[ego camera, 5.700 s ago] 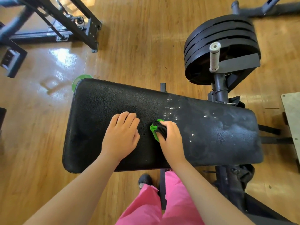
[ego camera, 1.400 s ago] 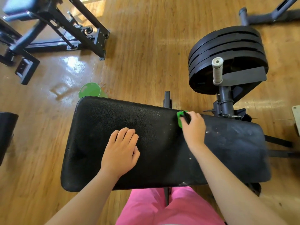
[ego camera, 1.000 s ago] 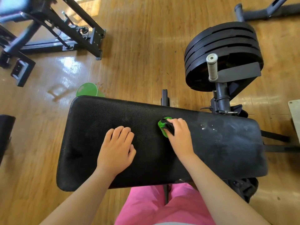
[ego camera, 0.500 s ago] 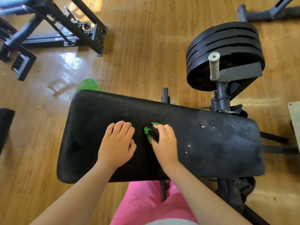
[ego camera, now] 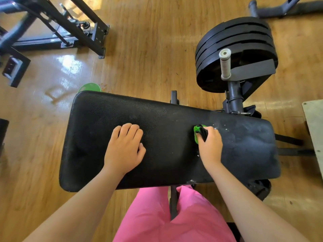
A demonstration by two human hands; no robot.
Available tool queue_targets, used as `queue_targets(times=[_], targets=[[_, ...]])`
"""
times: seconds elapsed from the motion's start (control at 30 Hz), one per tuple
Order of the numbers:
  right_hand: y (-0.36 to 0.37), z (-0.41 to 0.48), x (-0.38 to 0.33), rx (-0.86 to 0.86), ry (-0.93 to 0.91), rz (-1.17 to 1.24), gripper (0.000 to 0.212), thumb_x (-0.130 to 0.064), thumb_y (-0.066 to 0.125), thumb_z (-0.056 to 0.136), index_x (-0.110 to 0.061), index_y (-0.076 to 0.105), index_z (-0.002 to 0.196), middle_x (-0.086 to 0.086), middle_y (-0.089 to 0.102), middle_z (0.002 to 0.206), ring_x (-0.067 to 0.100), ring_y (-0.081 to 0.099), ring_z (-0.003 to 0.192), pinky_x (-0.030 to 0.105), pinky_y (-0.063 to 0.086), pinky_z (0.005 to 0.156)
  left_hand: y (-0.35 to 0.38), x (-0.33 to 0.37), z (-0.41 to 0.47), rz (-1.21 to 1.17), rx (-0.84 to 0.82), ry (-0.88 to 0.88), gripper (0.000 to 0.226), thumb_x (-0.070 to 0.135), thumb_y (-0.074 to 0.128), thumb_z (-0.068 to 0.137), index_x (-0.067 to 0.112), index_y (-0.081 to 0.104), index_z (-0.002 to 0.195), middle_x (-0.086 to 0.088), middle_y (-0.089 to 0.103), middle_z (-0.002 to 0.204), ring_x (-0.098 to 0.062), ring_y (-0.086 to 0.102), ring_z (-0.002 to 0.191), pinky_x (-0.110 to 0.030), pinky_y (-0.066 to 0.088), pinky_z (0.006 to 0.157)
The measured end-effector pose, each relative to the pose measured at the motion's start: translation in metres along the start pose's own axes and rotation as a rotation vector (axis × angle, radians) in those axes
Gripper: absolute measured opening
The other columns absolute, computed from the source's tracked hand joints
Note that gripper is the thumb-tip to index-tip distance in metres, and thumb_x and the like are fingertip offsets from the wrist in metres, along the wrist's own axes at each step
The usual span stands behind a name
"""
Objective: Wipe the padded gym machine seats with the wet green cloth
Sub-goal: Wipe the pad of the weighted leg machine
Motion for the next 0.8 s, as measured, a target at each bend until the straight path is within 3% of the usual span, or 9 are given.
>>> queue_targets(times=[0.13,0.33,0.47,0.63,0.73,0.8], targets=[[0.023,-0.064,-0.056,-0.078,-0.159,0.122,0.031,-0.019,0.073,0.084,-0.012,0.063,0.112,0.003,0.058,0.102,0.017,0.052,0.097,0.019,0.034,0.079,-0.001,0.001,0.0,0.0,0.002,0.006,0.031,0.03,0.043,0.084,0.011,0.059,0.102,-0.006,0.057,0.108,-0.028,0.049,0.106,-0.042,0.039,0.091],[0.035,-0.099,-0.063,-0.095,-0.242,0.099,0.032,-0.021,0.073,0.083,-0.011,0.063,0.112,0.003,0.058,0.101,0.021,0.054,0.099,0.024,0.039,0.081,-0.002,0.003,-0.001,0.01,0.042,0.021,0.024,0.026,0.055,0.085,0.009,0.061,0.102,-0.008,0.058,0.107,-0.028,0.05,0.105,-0.044,0.038,0.091],[0.013,-0.074,-0.01,0.023,-0.07,0.055,0.026,-0.022,0.067,0.088,-0.013,0.062,0.112,0.004,0.058,0.103,0.023,0.053,0.102,0.031,0.041,0.084,0.0,0.004,-0.001,0.007,0.06,0.029,0.026,0.025,0.057,0.083,0.007,0.06,0.102,-0.011,0.059,0.106,-0.031,0.051,0.103,-0.046,0.04,0.089],[-0.013,-0.055,0.07,0.147,0.21,-0.024,0.023,-0.024,0.062,0.093,-0.006,0.06,0.107,0.015,0.06,0.104,0.033,0.054,0.101,0.036,0.037,0.077,-0.001,0.004,0.0,0.015,0.126,0.049,0.024,0.025,0.053,0.085,0.006,0.058,0.099,-0.011,0.057,0.103,-0.03,0.05,0.098,-0.045,0.04,0.086],[-0.01,-0.061,0.058,0.157,0.223,-0.012,0.023,-0.023,0.063,0.092,-0.007,0.061,0.109,0.015,0.059,0.104,0.033,0.054,0.101,0.037,0.04,0.078,-0.002,0.004,-0.001,0.02,0.141,0.059,0.023,0.026,0.052,0.085,0.006,0.057,0.098,-0.01,0.057,0.101,-0.03,0.049,0.096,-0.044,0.039,0.085],[-0.002,-0.075,0.032,0.145,0.155,0.043,0.024,-0.023,0.063,0.092,-0.009,0.062,0.112,0.011,0.059,0.104,0.028,0.055,0.1,0.031,0.039,0.077,-0.002,0.005,-0.001,0.032,0.149,0.059,0.024,0.026,0.052,0.085,0.006,0.057,0.098,-0.01,0.056,0.099,-0.029,0.049,0.095,-0.044,0.04,0.084]])
Point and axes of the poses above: each hand's wrist, its own z-axis towards the middle knuckle, its own y-axis out of the palm, x = y × z, the point moved 9 cm from there along z, towards the middle knuckle
